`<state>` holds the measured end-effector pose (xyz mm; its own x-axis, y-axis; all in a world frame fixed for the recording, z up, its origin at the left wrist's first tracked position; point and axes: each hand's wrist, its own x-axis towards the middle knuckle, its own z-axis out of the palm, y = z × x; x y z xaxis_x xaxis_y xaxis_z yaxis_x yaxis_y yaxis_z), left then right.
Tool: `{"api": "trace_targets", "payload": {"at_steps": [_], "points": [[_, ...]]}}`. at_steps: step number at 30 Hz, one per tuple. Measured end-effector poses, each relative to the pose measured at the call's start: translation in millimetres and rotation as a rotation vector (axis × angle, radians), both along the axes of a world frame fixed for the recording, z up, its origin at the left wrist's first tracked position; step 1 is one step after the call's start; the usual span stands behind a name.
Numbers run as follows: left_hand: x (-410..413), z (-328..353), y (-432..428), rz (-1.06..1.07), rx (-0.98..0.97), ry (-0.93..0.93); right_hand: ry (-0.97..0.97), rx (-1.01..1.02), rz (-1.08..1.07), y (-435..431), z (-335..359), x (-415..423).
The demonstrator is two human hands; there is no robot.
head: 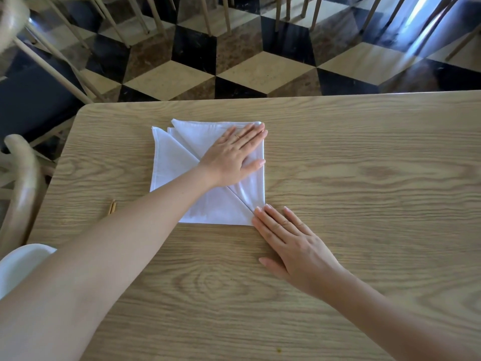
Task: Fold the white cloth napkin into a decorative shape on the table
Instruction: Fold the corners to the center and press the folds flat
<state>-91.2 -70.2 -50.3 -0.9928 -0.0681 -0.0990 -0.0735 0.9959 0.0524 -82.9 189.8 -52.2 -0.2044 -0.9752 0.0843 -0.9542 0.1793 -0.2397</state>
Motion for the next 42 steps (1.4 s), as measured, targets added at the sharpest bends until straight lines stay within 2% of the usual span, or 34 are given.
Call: {"api": "trace_targets", "payload": {"at_steps": [6, 10, 12, 14, 16, 17, 23, 32, 35, 39, 42], "points": [[-8.2, 2.2, -33.8, 0.288, 0.004, 0.024, -0.028, -0.135, -0.077, -6.3, 2.5, 5.4], [11.3, 9.8, -45.6, 0.64, 0.12, 0.215, -0.011, -0.271, -0.17, -23.0, 3.4, 5.7], [37.3, 14.7, -17.3, 0.55, 0.247, 0.315, 0.02, -0.292, -0.222, -32.4, 6.5, 5.7], [73.0, 17.2, 26.2, 0.298, 0.344, 0.287, 0.086, -0.269, -0.229, -39.2, 7.9, 5.1], [106.0, 13.4, 58.7, 0.116, 0.322, 0.22, 0.127, -0.266, -0.206, -41.0, 7.1, 3.4], [116.8, 10.7, 69.1, 0.095, 0.303, 0.227, 0.136, -0.269, -0.195, -40.4, 7.2, 2.9], [132.5, 2.3, 105.1, 0.271, 0.303, 0.416, 0.178, -0.228, -0.222, -34.2, 12.2, 7.0], [118.9, 16.8, 104.8, 0.295, 0.171, 0.428, 0.096, -0.348, -0.153, -45.8, 47.6, 3.3], [113.8, 34.4, 105.0, 0.366, 0.244, 0.453, 0.036, -0.315, -0.101, -43.6, 56.5, -0.1], [117.8, 53.4, 96.2, 0.406, 0.364, 0.471, 0.012, -0.126, -0.116, -39.8, 65.7, -25.3], [123.3, 65.9, 86.7, 0.397, 0.467, 0.466, -0.035, -0.173, -0.149, -59.6, 76.4, -37.8]]}}
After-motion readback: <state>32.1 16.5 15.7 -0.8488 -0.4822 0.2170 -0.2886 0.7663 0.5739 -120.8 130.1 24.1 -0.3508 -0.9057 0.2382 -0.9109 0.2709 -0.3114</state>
